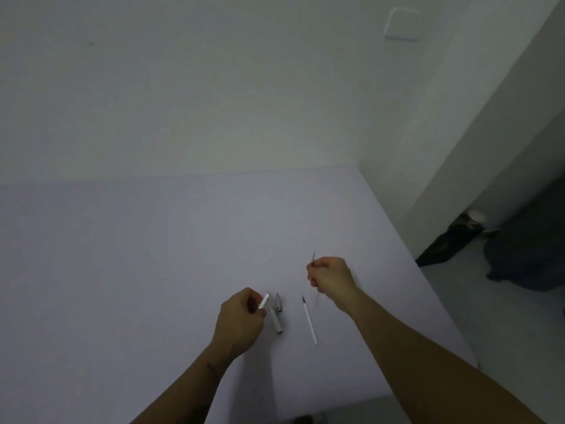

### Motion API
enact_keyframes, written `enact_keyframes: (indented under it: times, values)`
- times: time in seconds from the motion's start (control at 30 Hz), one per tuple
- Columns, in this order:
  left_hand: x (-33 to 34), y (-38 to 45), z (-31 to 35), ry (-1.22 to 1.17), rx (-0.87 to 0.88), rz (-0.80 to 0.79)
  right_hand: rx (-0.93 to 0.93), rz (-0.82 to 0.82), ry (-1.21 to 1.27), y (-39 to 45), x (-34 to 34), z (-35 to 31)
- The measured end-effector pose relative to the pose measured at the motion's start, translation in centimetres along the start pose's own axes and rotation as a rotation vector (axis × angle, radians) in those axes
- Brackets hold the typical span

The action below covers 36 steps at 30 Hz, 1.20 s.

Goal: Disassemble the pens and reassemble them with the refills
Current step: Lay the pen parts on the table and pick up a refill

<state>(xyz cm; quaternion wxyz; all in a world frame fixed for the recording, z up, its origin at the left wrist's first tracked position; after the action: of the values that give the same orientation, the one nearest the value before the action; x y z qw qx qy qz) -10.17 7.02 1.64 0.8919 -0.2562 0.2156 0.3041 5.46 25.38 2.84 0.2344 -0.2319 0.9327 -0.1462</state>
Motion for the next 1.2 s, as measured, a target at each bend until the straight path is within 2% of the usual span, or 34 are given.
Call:
enact_keyframes:
  times: [0.1,0.27,0.5,0.7,0.77,1.0,1.2]
  values:
    - [1.1,-0.1,0.4,-0.006,-0.01,-0.019,-0.03,-0.023,-0.42,0.0,-1.4,2.7]
    - [1.8,-0.5,-0.1,0.024,-0.029,-0.014,-0.031,-0.088,-0.66,-0.2,-1.0,6.3]
    - [2.1,-1.2,-0.9,0.083,-0.063,-0.008,-0.075,-0.105,-0.733,-0.1,0.2,7.5]
    - [2.2,-1.4,-0.5,0.078,-0.07,-0.005,-0.178,-0.047,-0.748,-0.6,0.4,6.0]
    - [2.2,-1.5,-0.4,0.068,-0.064,-0.003,-0.201,-0.078,-0.778,-0.9,1.5,5.6]
    - [1.5,-1.9,-0.6,0.056,-0.062,0.004,-0.171,-0.174,-0.962,-2.2,4.5,6.5]
    - [0.2,-2.3,-1.7,0.046,-0.069,0.016,-0.128,-0.18,-0.973,-3.0,5.1,6.5]
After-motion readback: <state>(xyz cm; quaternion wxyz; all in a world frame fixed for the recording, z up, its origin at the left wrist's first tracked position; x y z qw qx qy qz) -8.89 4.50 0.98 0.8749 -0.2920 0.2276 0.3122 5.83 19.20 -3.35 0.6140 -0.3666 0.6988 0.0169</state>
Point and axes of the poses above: each hand's wrist, its own y-axis towards the middle knuckle, its own x-axis out of the palm, z = x × y, the point moved 10 cm from there along y, towards the middle knuckle, and after that the axes turned 4 degrees about -x, right-handed, at the moved point
